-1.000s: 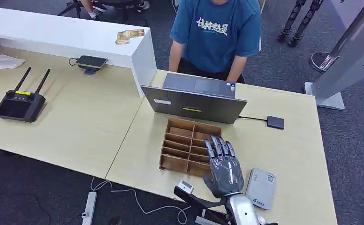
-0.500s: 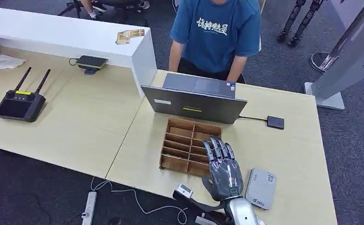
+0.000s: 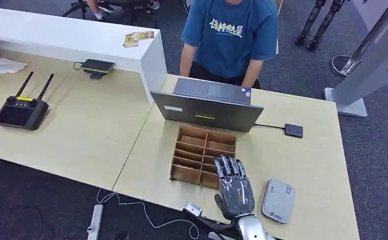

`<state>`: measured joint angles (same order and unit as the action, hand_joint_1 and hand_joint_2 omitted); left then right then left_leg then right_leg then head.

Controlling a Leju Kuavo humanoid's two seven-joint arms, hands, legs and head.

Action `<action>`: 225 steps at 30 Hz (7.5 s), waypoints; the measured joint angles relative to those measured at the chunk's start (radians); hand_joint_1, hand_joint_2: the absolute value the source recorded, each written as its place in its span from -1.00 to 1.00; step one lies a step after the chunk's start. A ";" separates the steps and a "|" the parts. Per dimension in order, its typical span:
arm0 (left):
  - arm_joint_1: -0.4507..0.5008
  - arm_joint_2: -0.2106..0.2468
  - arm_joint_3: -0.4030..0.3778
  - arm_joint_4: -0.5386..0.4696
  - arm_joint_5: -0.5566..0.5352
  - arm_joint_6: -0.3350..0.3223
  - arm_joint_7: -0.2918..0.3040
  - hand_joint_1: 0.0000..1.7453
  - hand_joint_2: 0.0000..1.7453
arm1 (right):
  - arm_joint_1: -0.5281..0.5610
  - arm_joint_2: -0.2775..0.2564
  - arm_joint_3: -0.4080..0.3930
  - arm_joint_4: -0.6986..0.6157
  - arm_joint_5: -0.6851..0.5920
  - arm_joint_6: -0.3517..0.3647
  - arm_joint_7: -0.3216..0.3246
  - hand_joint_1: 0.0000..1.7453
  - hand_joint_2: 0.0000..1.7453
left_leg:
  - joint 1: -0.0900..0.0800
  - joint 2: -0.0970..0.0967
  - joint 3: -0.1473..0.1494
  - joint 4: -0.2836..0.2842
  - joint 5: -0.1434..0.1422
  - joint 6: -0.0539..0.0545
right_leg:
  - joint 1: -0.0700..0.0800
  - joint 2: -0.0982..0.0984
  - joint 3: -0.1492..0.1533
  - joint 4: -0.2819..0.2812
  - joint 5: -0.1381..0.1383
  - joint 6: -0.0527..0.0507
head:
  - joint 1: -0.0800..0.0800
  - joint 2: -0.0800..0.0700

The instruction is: Pass the card to the sensor for recognition and then transmit it.

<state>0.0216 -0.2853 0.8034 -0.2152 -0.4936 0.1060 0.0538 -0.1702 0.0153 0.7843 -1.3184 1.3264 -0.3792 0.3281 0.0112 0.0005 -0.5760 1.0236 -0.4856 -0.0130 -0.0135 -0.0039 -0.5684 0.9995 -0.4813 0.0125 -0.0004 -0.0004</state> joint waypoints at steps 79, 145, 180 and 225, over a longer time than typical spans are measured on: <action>0.003 -0.001 0.018 -0.003 -0.026 -0.004 -0.005 -1.00 -1.00 | -0.044 0.005 0.009 0.025 -0.021 0.034 -0.010 -1.00 1.00 | 0.000 0.000 0.000 0.000 0.000 0.000 | 0.000 0.000 0.000 0.000 0.000 0.000 | 0.000 0.000; 0.006 -0.002 0.036 -0.003 0.023 -0.002 -0.046 -1.00 -1.00 | 0.000 0.008 -0.057 -0.140 0.024 -0.277 -0.090 1.00 1.00 | 0.000 0.000 0.000 0.000 0.000 0.000 | 0.000 0.000 0.000 0.000 0.000 0.000 | 0.000 0.000; 0.000 0.002 0.002 -0.003 -0.081 -0.019 -0.020 -1.00 -1.00 | -0.249 0.039 -0.499 -0.227 0.005 -0.298 -0.171 1.00 1.00 | 0.000 0.000 0.001 0.000 0.002 -0.002 | 0.000 0.000 0.001 0.000 0.002 -0.001 | 0.000 0.000; 0.011 0.010 -0.190 -0.119 -0.140 -0.214 -0.024 -1.00 -1.00 | -0.766 0.119 -0.436 0.460 0.193 -0.124 0.036 1.00 1.00 | 0.000 -0.005 -0.002 0.000 0.006 -0.003 | 0.000 -0.004 -0.001 0.003 0.004 -0.002 | 0.000 0.000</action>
<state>0.0330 -0.2754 0.6138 -0.3346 -0.6336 -0.1080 0.0301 -0.9362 0.1343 0.3479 -0.8583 1.5190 -0.5028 0.3639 0.0115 -0.0044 -0.5780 1.0237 -0.4798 -0.0161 -0.0132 -0.0078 -0.5695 1.0029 -0.4777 0.0103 0.0000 -0.0004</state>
